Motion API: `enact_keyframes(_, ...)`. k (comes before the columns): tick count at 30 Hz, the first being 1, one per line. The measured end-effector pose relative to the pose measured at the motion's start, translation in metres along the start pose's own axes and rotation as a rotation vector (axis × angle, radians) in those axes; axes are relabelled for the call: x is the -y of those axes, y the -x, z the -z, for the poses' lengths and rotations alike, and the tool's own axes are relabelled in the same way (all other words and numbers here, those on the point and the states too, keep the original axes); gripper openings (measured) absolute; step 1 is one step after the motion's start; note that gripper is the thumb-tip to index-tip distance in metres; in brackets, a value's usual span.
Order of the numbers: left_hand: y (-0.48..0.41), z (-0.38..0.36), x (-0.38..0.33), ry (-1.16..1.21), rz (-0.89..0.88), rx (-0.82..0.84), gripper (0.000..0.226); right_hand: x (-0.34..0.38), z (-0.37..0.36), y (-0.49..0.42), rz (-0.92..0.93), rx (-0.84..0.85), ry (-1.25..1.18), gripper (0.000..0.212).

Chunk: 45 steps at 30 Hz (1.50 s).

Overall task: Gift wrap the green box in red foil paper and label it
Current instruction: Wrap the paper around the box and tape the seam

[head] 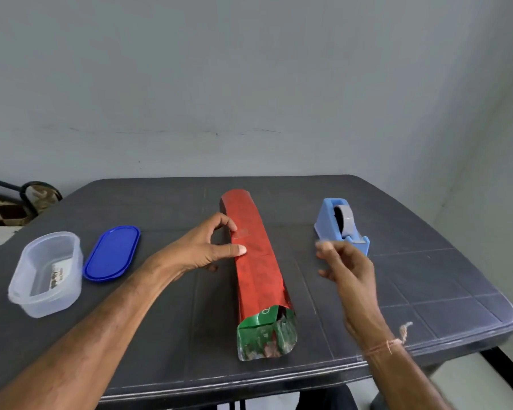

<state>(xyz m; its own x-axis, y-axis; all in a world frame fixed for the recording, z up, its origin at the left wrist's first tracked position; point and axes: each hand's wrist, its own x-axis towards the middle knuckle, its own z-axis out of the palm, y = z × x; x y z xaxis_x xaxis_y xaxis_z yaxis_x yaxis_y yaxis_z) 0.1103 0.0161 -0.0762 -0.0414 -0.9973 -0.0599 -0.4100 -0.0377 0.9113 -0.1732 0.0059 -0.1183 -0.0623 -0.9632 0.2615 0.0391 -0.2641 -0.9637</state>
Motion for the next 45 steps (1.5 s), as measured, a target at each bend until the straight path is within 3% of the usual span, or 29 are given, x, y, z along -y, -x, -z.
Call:
enact_keyframes(5,0.009,-0.007,0.001,-0.017,-0.089,-0.168,0.031,0.045,-0.038,-0.012,0.036,0.463,0.060,0.025)
enact_keyframes(10,0.018,-0.016,0.010,-0.071,-0.104,-0.324,0.033,0.053,-0.055,-0.024,0.017,0.615,0.234,0.025)
enact_keyframes(24,0.048,-0.030,0.006,0.108,-0.020,-0.143,0.076,0.081,-0.064,-0.046,0.008,0.996,0.646,0.022)
enact_keyframes(31,0.051,-0.030,0.004,0.078,0.008,-0.061,0.104,0.091,-0.078,-0.058,0.007,1.137,0.835,0.019)
enact_keyframes(35,0.050,-0.031,0.003,0.065,0.008,-0.077,0.105,0.097,-0.087,-0.061,0.000,1.173,0.949,0.015)
enact_keyframes(41,0.049,-0.031,0.007,0.035,0.000,-0.065,0.107,0.099,-0.096,-0.060,0.048,1.199,1.092,0.034)
enact_keyframes(45,0.047,-0.031,0.011,0.042,-0.010,-0.065,0.112,0.098,-0.103,-0.057,0.088,1.182,1.205,0.032)
